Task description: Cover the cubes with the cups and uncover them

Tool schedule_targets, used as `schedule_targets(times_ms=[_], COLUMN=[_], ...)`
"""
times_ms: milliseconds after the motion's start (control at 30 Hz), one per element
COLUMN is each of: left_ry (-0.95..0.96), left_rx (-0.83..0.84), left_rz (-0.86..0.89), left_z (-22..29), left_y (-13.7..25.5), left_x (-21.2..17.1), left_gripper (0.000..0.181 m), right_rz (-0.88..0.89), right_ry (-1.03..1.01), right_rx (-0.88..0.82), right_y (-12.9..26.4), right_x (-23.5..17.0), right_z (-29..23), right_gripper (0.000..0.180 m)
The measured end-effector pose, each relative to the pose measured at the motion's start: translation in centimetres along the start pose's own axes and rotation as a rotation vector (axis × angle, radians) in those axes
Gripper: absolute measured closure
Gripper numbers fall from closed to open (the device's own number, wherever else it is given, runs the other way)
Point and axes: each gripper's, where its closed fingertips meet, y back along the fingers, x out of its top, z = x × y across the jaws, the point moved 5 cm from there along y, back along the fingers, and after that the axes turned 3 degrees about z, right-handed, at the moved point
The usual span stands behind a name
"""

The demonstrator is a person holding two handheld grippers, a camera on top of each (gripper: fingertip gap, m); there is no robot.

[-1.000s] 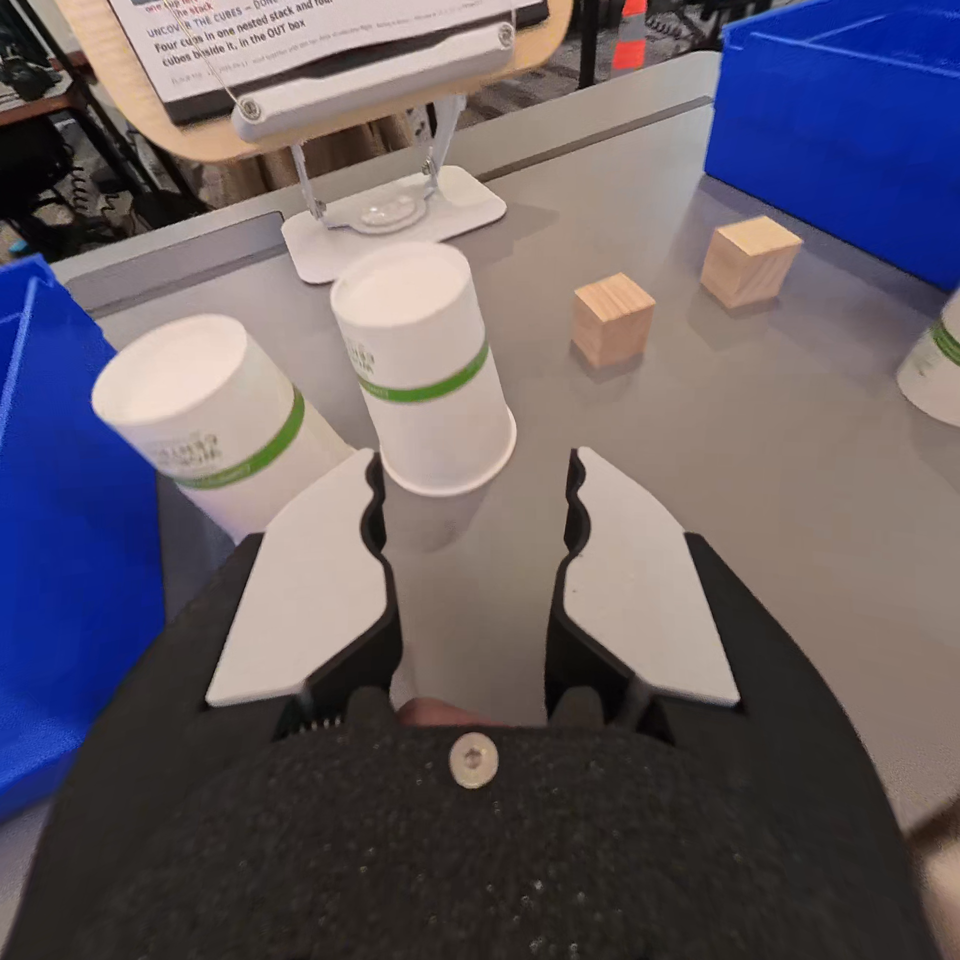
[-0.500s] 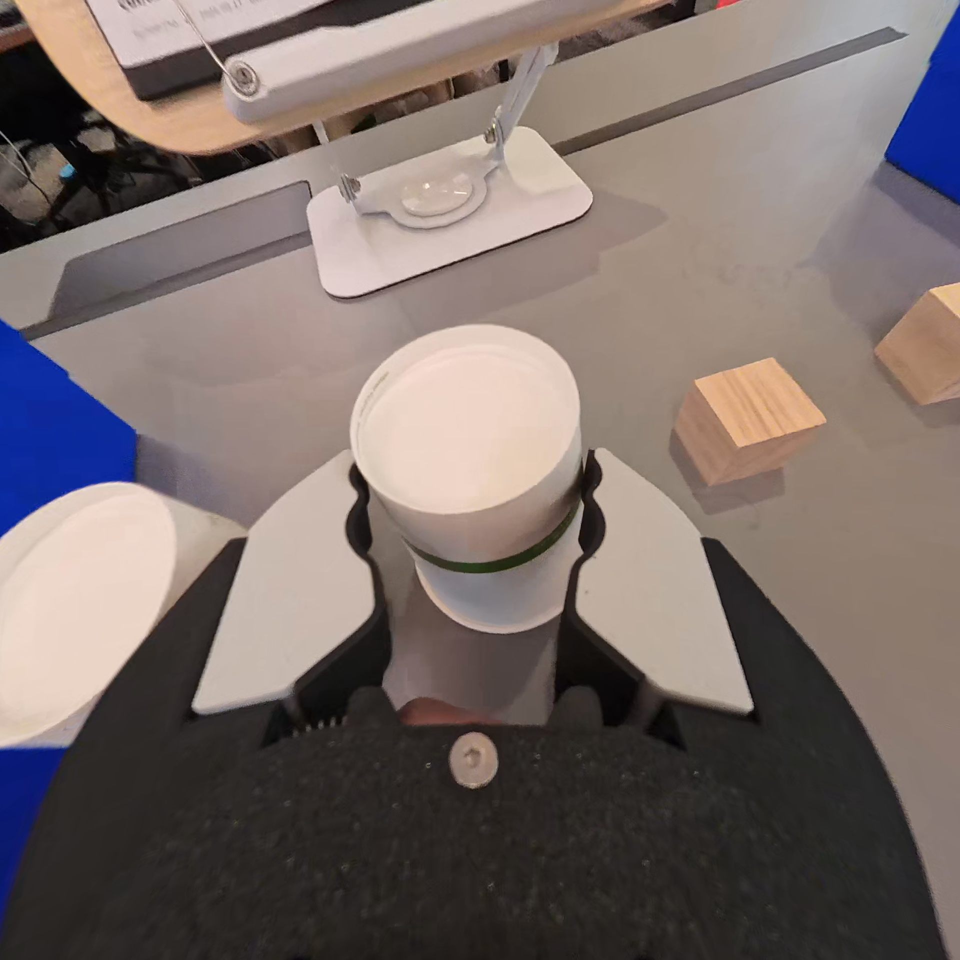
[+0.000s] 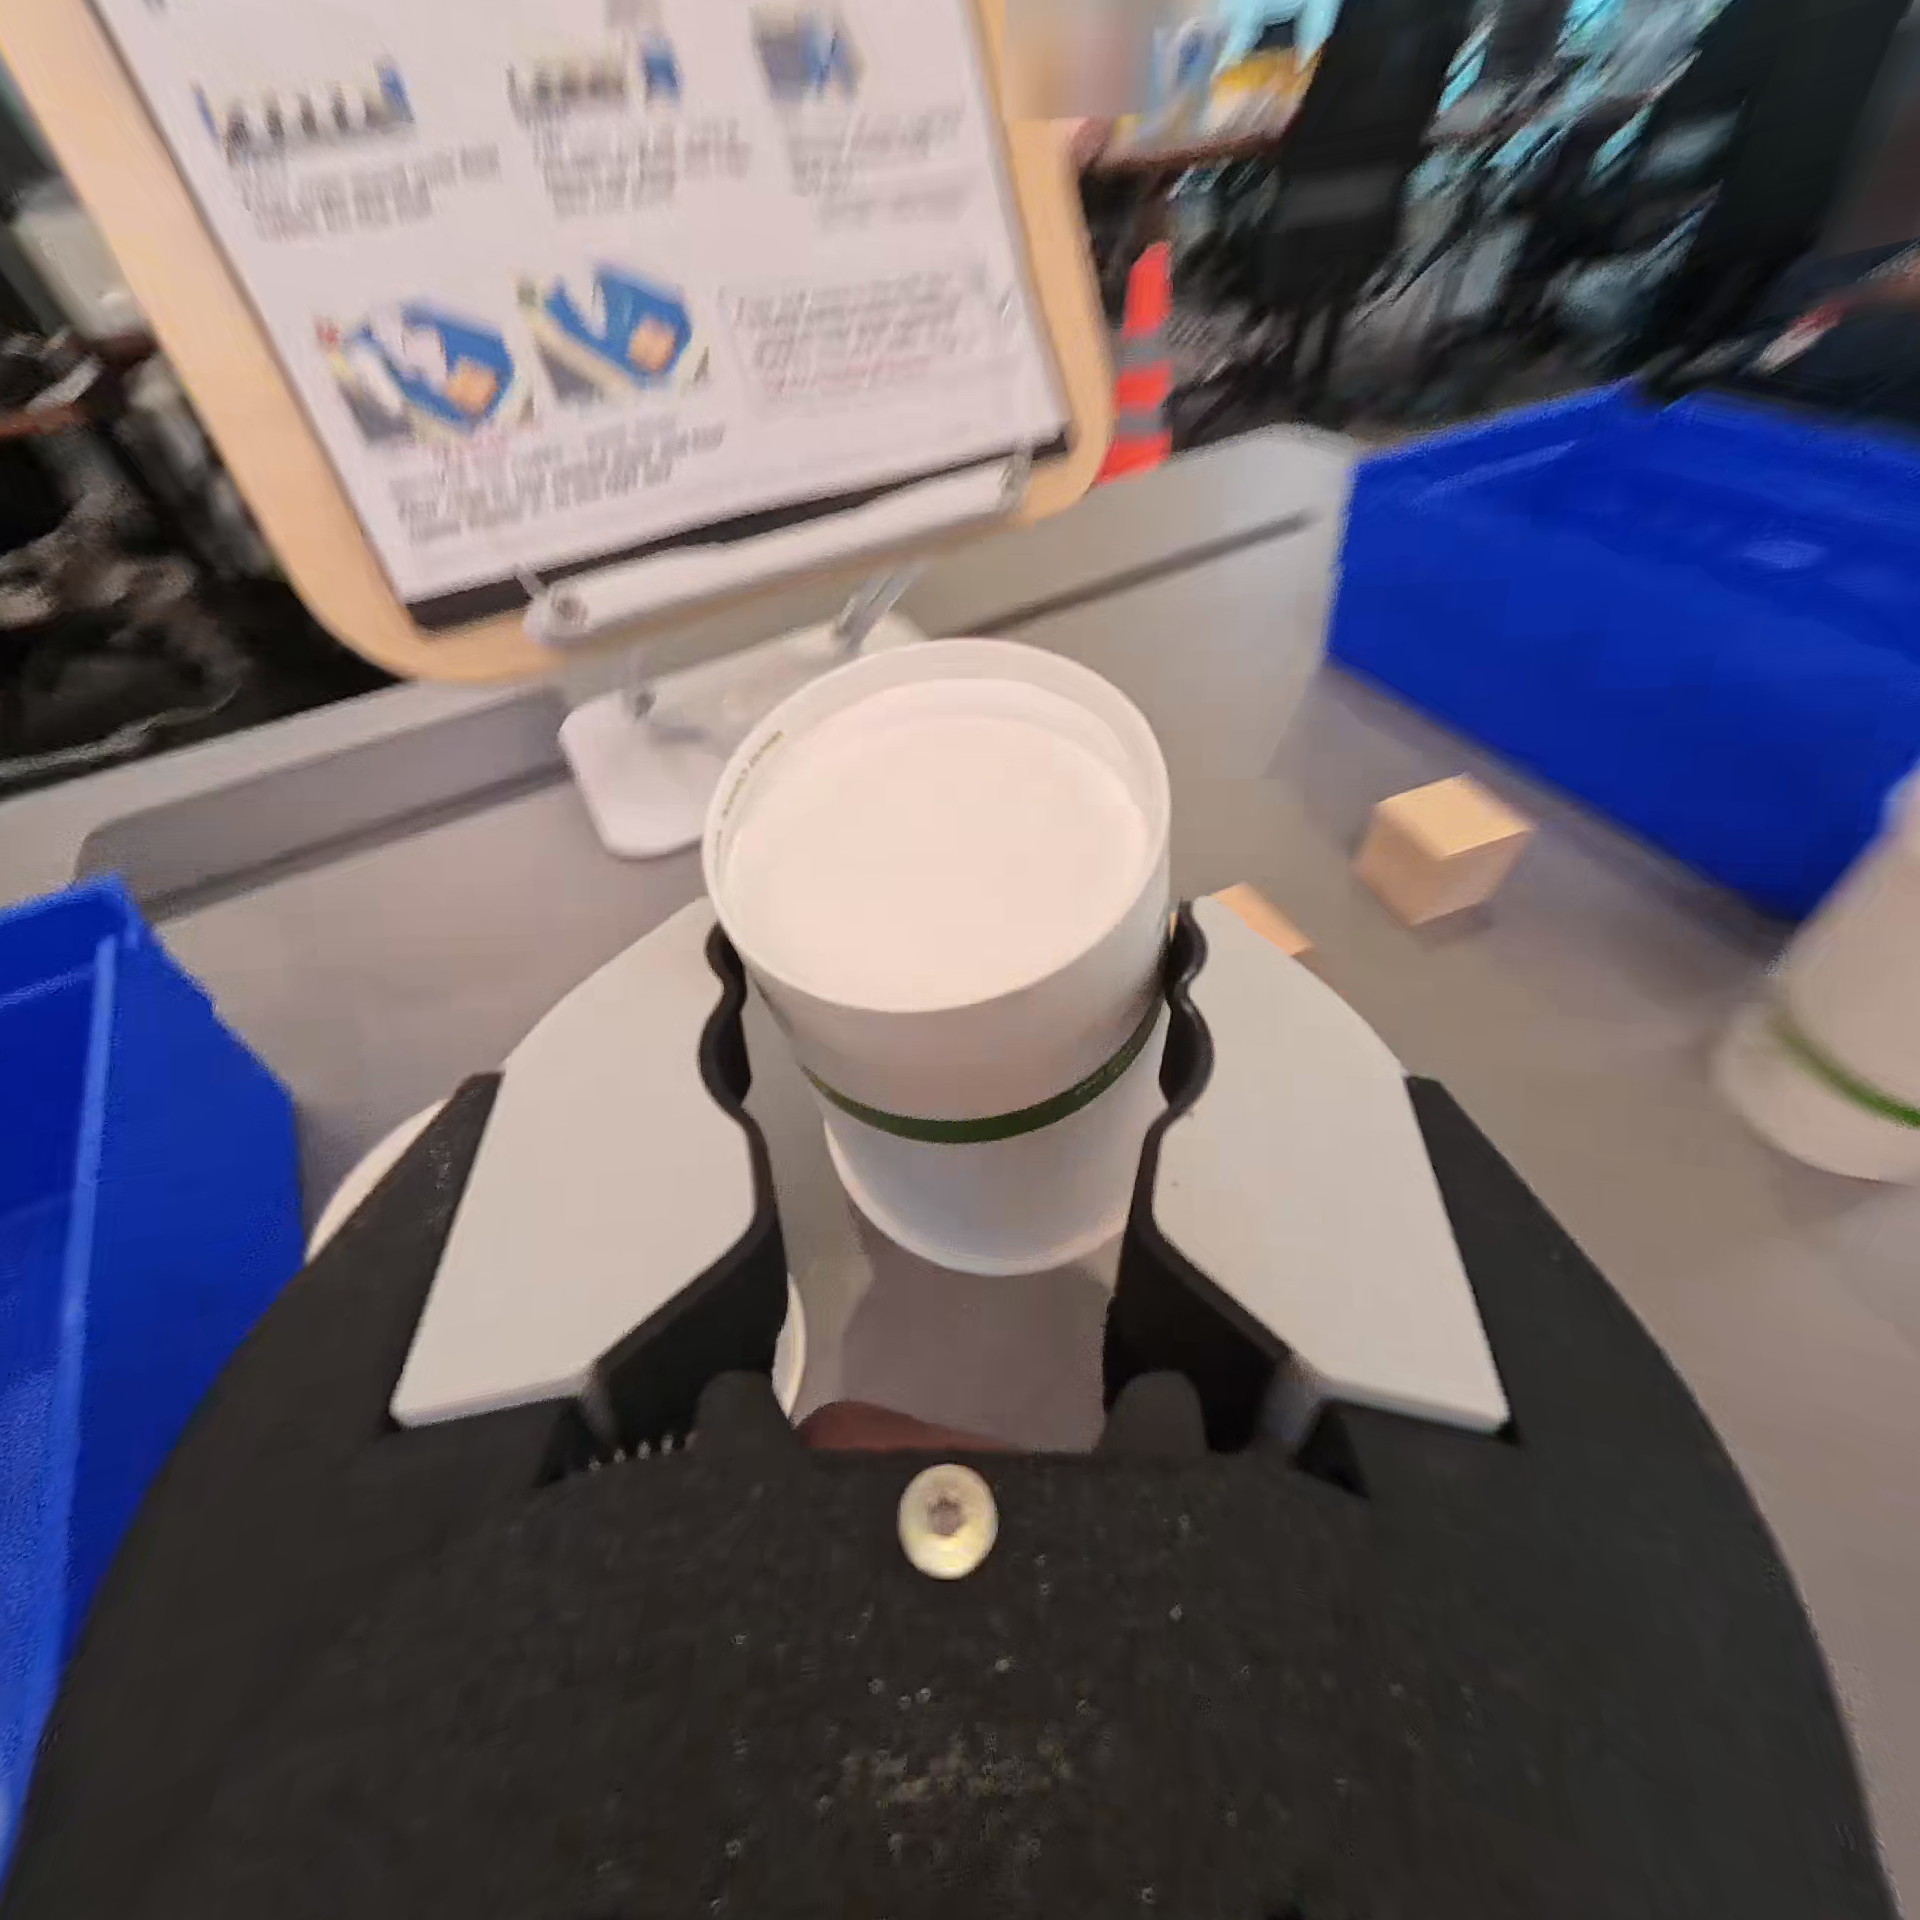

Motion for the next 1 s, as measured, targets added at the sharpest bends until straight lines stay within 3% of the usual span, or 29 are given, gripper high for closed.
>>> schedule_targets(times_ms=[100,267,433,533,700,833,933,1000], left_ry=[0.081,0.312,0.304,0.245,0.142,0.150,0.182,0.194], left_rx=[-0.245,-0.592,-0.857,-0.919,-0.912,-0.911,-0.915,-0.904], left_rz=[0.222,0.423,0.502,0.536,0.572,0.571,0.559,0.551], left_z=[-0.2,-1.0,0.7,2.3,4.7,5.1,4.7,4.6], left_y=[4.7,9.5,11.1,11.2,10.6,10.1,10.0,9.9], left_x=[2.4,2.3,4.1,6.0,7.7,7.5,7.1,6.8], left_gripper=[0.103,0.103,0.104,0.103,0.103,0.103,0.103,0.103], right_rz=[0.020,0.096,0.213,0.238,0.294,0.383,0.406,0.396], right_ry=[-0.047,-0.157,-0.581,-0.843,-1.079,-1.213,-1.237,-1.279], right_rx=[0.030,0.092,0.418,0.667,0.803,0.883,0.896,0.895], right_y=[-0.1,-0.6,-3.6,-5.5,-8.5,-9.4,-9.9,-10.3], right_x=[0.2,0.6,2.7,5.2,7.8,8.5,7.8,7.1], right_z=[-0.1,-0.2,-2.7,-4.5,-5.0,-4.2,-3.9,-3.6], right_gripper=[0.089,0.098,0.104,0.110,0.115,0.137,0.175,0.178])
